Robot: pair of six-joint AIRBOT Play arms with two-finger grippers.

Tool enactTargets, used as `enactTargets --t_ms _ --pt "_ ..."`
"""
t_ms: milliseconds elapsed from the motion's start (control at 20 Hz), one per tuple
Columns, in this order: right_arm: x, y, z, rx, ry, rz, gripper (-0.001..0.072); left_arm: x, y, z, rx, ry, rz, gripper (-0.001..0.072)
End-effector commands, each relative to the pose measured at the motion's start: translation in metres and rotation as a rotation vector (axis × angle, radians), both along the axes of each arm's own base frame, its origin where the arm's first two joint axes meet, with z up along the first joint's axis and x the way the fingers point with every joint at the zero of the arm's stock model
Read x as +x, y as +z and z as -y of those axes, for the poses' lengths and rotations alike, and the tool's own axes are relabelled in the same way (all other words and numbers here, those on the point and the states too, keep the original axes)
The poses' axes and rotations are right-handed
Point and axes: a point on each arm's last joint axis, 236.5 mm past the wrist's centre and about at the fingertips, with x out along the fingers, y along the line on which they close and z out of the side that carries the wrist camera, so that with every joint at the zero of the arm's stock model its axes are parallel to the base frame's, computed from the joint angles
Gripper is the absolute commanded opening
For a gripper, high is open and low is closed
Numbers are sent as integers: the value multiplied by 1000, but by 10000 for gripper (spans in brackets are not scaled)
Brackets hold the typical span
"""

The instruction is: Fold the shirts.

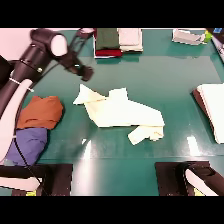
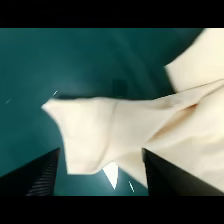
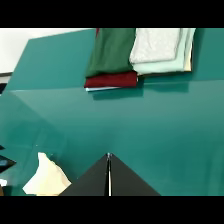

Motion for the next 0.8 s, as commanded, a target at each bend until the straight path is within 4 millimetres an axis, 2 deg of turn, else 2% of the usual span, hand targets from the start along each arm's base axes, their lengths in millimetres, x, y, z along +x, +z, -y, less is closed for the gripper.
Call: enactTargets --t_ms 0,100,200,300,450,600,650,700,750 --pt "9 -21 2 10 -12 -33 24 -9 -57 -58 -45 162 -193 607" --pt "14 -29 3 17 -20 -40 24 -17 -94 -56 -46 130 -227 720" --pt "16 -38 2 21 -21 -58 24 -18 -122 -44 -85 118 -217 720" --pt "16 -45 2 22 -21 -72 25 -15 -139 -30 -156 136 -222 720" --pt "18 -54 3 24 -24 -87 25 -23 -156 -5 -226 83 -288 720" --pt "20 -68 3 27 -26 -115 24 -30 -174 0 -209 73 -333 720" --pt "20 -73 3 27 -26 -129 24 -31 -174 1 -207 70 -333 654" --pt "20 -78 3 24 -26 -141 24 -30 -174 2 -209 71 -332 467" --pt "20 -82 3 23 -27 -150 24 -30 -174 1 -207 71 -332 206"
